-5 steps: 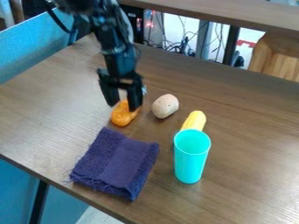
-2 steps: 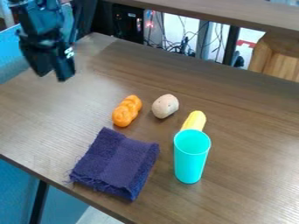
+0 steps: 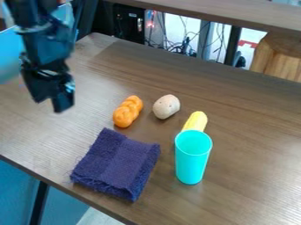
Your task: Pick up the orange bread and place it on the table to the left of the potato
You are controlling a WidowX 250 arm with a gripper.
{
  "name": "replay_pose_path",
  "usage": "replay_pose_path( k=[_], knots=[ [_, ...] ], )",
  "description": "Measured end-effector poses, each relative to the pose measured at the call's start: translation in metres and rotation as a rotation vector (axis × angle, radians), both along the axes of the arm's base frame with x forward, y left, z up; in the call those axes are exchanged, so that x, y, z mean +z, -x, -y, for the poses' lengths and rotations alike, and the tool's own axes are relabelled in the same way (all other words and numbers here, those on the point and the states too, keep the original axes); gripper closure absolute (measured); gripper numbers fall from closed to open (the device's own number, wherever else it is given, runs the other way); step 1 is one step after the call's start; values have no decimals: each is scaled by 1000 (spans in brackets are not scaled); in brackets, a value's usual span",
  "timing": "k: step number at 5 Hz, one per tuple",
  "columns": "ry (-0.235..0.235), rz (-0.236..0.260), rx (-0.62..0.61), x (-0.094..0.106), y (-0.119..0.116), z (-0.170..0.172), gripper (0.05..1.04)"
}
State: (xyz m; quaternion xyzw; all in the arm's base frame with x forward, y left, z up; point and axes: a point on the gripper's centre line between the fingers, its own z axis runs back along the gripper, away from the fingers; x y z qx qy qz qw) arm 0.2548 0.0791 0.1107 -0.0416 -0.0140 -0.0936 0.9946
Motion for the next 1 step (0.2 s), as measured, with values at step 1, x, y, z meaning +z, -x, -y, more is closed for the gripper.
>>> replay_pose_path(
  k=[1],
  knots=[
    [-51,-16,4,-12,-2,20,87]
  ],
)
